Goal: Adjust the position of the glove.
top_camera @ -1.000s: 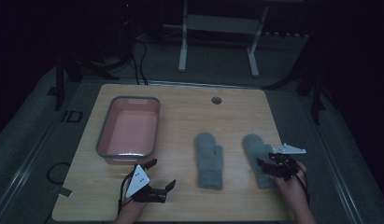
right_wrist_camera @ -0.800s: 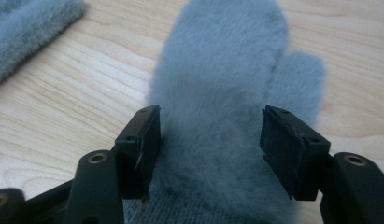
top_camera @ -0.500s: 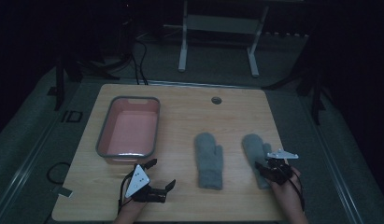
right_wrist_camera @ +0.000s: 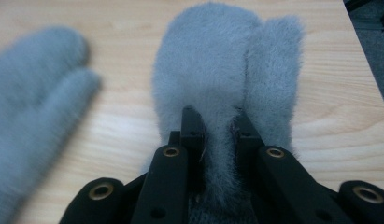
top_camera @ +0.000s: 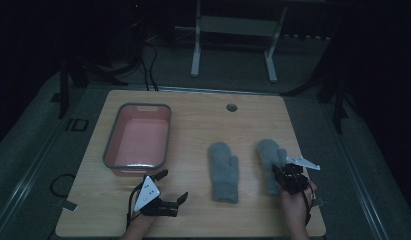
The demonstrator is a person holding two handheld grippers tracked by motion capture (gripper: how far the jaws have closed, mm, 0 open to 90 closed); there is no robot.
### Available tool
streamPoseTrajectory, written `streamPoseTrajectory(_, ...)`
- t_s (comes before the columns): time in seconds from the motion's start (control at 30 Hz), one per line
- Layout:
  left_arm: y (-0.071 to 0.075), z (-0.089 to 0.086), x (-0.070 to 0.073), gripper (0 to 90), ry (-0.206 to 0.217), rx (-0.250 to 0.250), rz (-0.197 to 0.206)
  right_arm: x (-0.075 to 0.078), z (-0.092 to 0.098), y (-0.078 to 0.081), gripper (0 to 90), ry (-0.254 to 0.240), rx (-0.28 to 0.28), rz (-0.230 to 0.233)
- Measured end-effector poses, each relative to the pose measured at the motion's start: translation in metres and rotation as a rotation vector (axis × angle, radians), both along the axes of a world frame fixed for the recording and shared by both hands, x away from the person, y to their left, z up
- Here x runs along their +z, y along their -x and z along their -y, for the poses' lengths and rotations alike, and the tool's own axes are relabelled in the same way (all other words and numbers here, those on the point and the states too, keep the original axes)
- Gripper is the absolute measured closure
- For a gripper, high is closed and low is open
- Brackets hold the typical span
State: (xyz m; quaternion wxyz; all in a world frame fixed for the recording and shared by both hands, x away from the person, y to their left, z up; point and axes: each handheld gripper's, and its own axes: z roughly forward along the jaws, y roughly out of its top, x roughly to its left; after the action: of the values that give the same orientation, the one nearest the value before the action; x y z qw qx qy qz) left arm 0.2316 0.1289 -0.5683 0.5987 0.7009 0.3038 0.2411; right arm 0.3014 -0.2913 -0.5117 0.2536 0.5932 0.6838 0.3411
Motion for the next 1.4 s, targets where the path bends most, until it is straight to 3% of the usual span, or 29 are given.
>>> streamPoseTrajectory(0.03, 0.000, 0.000, 0.000, 0.9, 0.005, -0.004, 0.002, 0.004, -0.008, 0.001, 79.8, -0.031, -0.015, 0.010)
streamPoseTrajectory(0.2, 0.000, 0.003, 0.002, 0.9, 0.009, -0.023, 0.005, 0.008, -0.029, 0.004, 79.9, -0.044, -0.019, 0.020)
streamPoseTrajectory(0.27, 0.001, 0.003, 0.003, 0.9, 0.018, -0.027, 0.006, 0.013, -0.041, 0.003, 79.9, -0.073, -0.027, 0.029)
streamPoseTrajectory(0.4, 0.002, 0.004, 0.006, 0.9, 0.031, -0.032, 0.012, 0.022, -0.055, 0.006, 79.9, -0.105, -0.023, 0.047)
streamPoseTrajectory(0.5, 0.003, 0.004, 0.009, 0.9, 0.042, -0.033, 0.021, 0.029, -0.076, 0.010, 79.9, -0.120, -0.001, 0.059)
streamPoseTrajectory(0.63, 0.005, 0.004, 0.011, 0.9, 0.051, -0.031, 0.025, 0.025, -0.103, 0.014, 79.8, -0.127, 0.018, 0.039)
streamPoseTrajectory(0.87, 0.003, 0.005, 0.010, 0.9, 0.054, -0.061, 0.003, 0.020, -0.133, 0.019, 79.7, -0.143, 0.048, 0.016)
streamPoseTrajectory(1.13, 0.001, 0.007, 0.010, 0.9, 0.068, -0.071, 0.000, 0.011, -0.148, 0.020, 79.6, -0.145, 0.063, -0.013)
streamPoseTrajectory(1.4, 0.001, 0.006, 0.010, 0.9, 0.072, -0.074, -0.004, -0.005, -0.153, 0.016, 77.9, -0.108, 0.081, -0.050)
